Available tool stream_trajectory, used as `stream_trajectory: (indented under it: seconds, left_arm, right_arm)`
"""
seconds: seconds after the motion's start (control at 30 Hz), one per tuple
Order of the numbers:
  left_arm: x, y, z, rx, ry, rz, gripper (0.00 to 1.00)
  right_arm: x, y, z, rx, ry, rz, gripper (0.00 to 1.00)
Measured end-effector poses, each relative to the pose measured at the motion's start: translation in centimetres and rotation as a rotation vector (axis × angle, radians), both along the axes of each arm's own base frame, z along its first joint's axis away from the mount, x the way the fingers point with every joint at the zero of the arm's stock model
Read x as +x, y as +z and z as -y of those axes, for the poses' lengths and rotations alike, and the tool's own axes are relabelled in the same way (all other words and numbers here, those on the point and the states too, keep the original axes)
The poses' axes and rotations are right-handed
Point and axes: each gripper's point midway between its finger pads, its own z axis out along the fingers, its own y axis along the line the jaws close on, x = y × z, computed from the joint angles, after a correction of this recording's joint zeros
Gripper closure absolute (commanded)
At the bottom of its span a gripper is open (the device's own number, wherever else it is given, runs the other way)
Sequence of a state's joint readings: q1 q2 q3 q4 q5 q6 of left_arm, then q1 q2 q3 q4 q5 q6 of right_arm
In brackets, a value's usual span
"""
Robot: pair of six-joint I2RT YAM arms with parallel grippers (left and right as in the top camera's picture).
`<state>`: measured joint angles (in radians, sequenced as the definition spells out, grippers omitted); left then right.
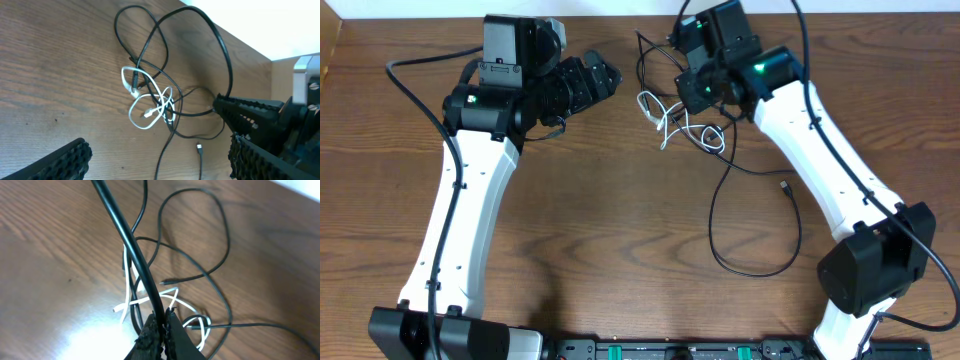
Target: Untangle cables
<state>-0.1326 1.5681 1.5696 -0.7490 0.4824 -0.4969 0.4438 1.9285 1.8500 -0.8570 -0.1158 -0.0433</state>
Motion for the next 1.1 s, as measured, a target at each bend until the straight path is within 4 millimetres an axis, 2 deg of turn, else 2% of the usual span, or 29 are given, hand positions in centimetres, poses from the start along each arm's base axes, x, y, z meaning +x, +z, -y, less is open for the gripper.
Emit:
stream_trajectory:
  seconds: [0.2, 0.3, 0.37, 0.57, 0.67, 0.87, 1.1]
  left_arm:
    - [0.0, -0.3, 0.3, 0.021, -0.016, 0.003, 0.1]
    - [-0.1, -1.2, 1.7, 0.041, -0.064, -0.005, 0.1]
    - [-0.3, -2.3, 3.2, 0.054, -0.113, -0.021, 0.11]
    - [-0.7, -6.9, 7.1, 0.087, -0.219, -0.115, 0.23]
    - [-0.6, -9.0, 7.9, 0.098, -0.239, -0.158, 0.28]
    - [0.2, -11.6, 9.0, 0.138, -0.251, -0.174, 0.28]
    - [-0.1, -15.0, 10.3, 0.179, -0.276, -0.23, 0.28]
  right_arm:
    - [-0.9, -0.1, -0.8, 0.056, 0.019, -0.049, 0.99]
    - [-1.0, -0.1, -1.0, 0.069, 0.015, -0.058, 0.99]
    - [-1.0, -0.1, -1.0, 0.079, 0.006, -0.065, 0.99]
    - [-0.5, 0.0, 0.1, 0.122, -0.052, -0.098, 0.99]
    - [0.0, 0.1, 1.2, 0.168, -0.077, -0.12, 0.99]
    - [0.9, 0.5, 3.3, 0.245, -0.135, -0.158, 0.99]
    - [0.8, 0.7, 3.4, 0.291, -0.137, -0.183, 0.99]
